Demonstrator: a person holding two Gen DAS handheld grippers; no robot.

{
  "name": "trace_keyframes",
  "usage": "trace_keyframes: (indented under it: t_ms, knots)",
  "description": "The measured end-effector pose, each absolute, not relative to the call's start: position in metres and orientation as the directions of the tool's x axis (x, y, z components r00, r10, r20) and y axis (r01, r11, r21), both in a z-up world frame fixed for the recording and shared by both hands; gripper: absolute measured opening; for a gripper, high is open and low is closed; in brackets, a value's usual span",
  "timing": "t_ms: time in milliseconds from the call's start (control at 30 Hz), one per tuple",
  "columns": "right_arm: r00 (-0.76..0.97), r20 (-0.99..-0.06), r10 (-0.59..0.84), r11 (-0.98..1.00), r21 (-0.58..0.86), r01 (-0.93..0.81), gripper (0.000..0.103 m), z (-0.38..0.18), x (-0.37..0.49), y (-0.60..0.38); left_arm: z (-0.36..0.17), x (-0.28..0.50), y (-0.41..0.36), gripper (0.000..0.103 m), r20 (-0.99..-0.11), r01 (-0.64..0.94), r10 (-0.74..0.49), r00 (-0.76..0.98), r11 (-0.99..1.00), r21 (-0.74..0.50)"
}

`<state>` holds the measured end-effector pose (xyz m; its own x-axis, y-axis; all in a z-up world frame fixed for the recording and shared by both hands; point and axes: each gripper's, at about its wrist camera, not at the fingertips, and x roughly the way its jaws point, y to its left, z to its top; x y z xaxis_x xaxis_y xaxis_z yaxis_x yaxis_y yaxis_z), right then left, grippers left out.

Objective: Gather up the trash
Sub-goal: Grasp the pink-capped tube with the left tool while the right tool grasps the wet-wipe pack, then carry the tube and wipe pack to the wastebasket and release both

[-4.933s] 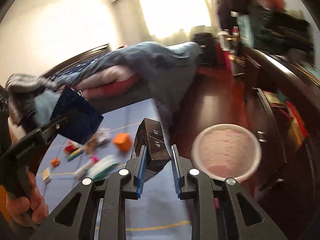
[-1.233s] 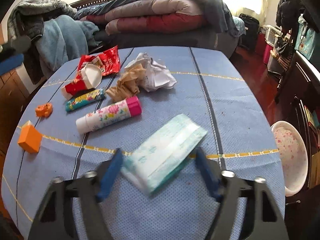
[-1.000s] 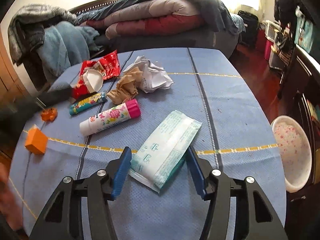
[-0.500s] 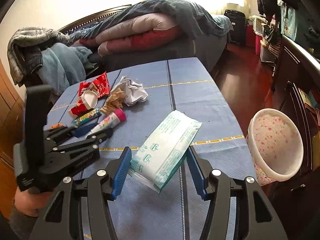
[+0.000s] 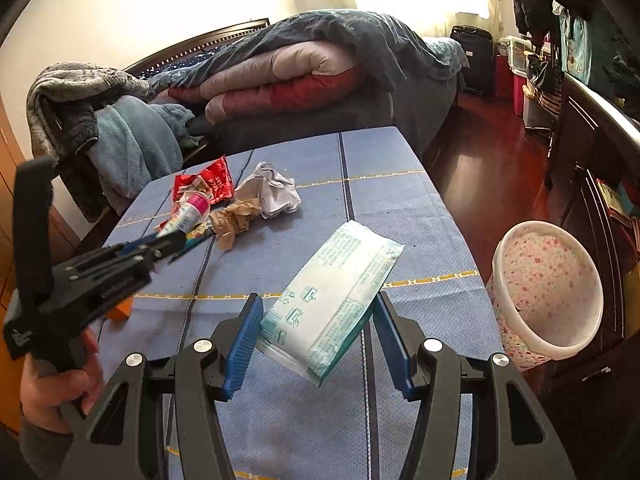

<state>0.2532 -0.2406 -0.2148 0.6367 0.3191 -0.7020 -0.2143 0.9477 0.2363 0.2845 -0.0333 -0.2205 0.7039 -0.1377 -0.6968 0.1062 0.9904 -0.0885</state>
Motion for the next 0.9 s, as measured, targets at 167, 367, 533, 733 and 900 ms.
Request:
trace_keyframes:
  t_ms: [167,367,533,733,900]
  knots:
    - [0.655,-0.682,0.324,0.946,0.237,-0.222,0.057,-0.204,0.244,-0.246,-0.193,0.272,-0.034,0.024,-0.660,0.107,-0.144,0.738,0.990,-0.096]
    - [0.690,-0.653,0.311,0.950,0.228,-0.213,0.057,-0.191,0.231,-0.260,-0.159,0.256,-0.054,0.024,-0.606,0.140,-0.169,0.777,0.986,-0.096]
    - [0.715,-0.638,0.284,0.957,0.232,-0.173,0.057,-0.185,0.225,-0.284,-0.139,0.250,-0.084,0.024,-0.573,0.207,-0.230,0.787,0.973,-0.106]
    - [0.740,-0.632,0.230,0.966,0.242,-0.093,0.057,-0.186,0.220,-0.327,-0.133,0.254,-0.139,0.024,-0.561,0.314,-0.313,0.767,0.944,-0.097]
    - [0.756,-0.633,0.167,0.969,0.246,-0.008,0.057,-0.190,0.221,-0.369,-0.143,0.264,-0.185,0.024,-0.576,0.386,-0.366,0.730,0.918,-0.095]
